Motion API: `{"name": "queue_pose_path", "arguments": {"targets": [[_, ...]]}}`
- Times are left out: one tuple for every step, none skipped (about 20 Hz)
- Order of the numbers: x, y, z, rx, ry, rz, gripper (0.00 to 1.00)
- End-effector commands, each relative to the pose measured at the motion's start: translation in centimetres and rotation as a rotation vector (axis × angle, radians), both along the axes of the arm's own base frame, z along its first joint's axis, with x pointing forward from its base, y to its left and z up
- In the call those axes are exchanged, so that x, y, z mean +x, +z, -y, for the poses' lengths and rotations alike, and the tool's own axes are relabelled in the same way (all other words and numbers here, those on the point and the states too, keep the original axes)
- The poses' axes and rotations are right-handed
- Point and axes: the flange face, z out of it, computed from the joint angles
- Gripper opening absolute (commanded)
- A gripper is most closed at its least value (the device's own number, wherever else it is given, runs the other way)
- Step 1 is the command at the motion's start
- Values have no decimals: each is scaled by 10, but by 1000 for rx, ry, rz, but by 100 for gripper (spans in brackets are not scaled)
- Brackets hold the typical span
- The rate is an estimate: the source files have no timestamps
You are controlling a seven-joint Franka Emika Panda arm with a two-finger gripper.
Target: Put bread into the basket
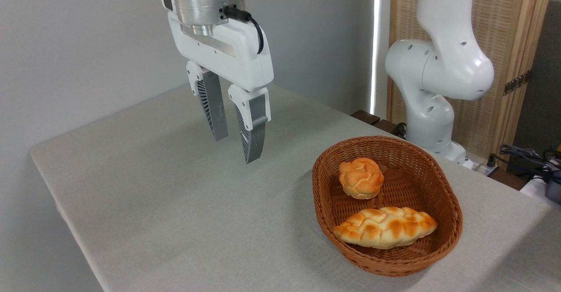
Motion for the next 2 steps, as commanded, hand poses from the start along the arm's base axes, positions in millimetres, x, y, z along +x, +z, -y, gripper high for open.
{"name": "queue_pose_path", "arguments": {"targets": [[2, 2, -3, 10, 12, -23, 100], [2, 2, -10, 7, 18, -24, 100]]}}
